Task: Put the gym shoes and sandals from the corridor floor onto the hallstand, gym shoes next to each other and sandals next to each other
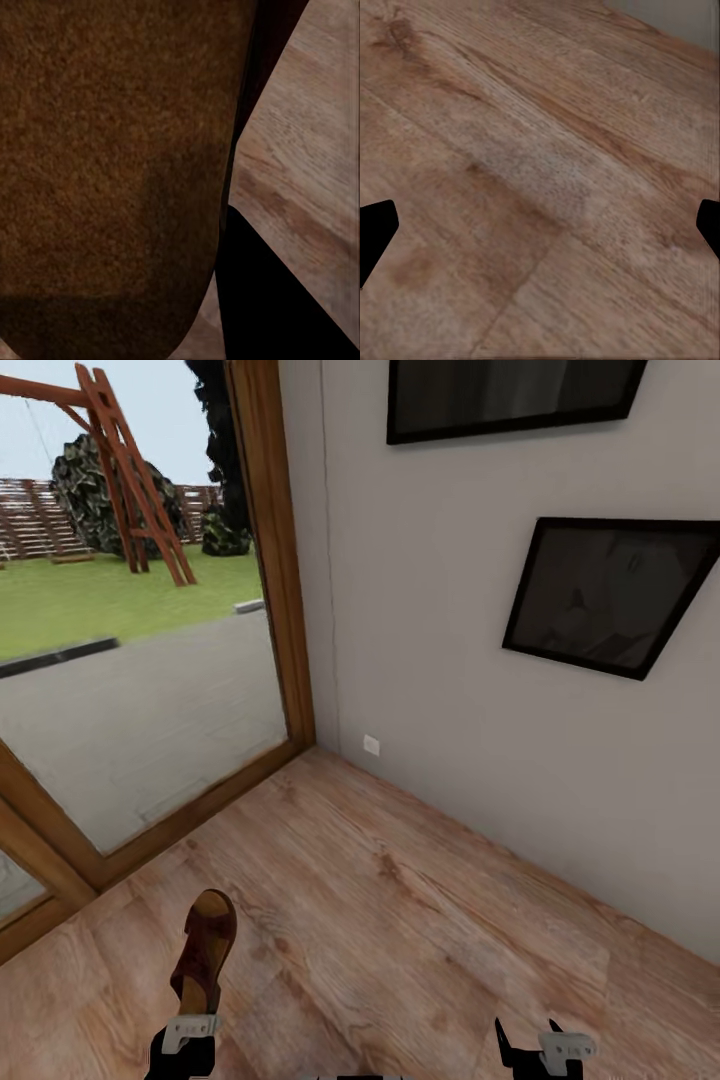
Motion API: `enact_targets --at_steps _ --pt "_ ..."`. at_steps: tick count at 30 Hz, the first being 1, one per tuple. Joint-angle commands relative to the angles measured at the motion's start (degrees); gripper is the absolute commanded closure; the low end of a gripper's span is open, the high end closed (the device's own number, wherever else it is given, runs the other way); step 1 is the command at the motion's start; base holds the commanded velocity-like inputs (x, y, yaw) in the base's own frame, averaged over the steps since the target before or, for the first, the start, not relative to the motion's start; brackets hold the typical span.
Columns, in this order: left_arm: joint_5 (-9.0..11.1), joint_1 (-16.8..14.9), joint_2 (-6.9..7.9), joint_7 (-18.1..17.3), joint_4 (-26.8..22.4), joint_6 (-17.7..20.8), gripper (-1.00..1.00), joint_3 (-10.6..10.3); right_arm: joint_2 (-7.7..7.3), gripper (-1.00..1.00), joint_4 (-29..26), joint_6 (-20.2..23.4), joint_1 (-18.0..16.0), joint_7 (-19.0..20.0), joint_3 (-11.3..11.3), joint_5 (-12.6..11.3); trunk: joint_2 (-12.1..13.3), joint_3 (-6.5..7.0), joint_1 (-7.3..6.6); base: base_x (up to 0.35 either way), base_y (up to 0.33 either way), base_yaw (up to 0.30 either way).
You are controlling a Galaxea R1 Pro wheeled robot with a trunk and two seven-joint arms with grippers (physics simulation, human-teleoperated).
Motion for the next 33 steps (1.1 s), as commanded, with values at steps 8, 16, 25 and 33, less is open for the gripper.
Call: enact_targets --at_steps 8,16,25,33 --pt "-0.57 -0.04 -0.05 -0.37 0.00 -0.28 1.00 0.49 0.01 -1.00 0.11 -0.11 -0.04 0.55 -0.48 0.05 2.00 1.30 -1.11 0.000 0.000 -0.234" --pt "-0.44 -0.04 -0.05 -0.42 -0.01 -0.32 1.00 0.49 0.01 -1.00 0.15 -0.05 -0.04 0.55 -0.47 0.05 2.00 1.57 -1.11 0.000 0.000 -0.271" --pt "-0.38 0.08 -0.05 -0.44 0.04 -0.46 1.00 0.49 -0.02 -1.00 0.19 -0.04 -0.04 0.48 -0.55 0.05 2.00 1.59 -1.11 -0.061 0.045 -0.298" --pt "-0.41 0.13 -0.01 -0.44 0.00 -0.63 1.00 0.48 0.07 -1.00 0.24 -0.01 -0.04 0.54 -0.48 0.05 2.00 1.59 -1.11 -0.254 0.194 -0.300"
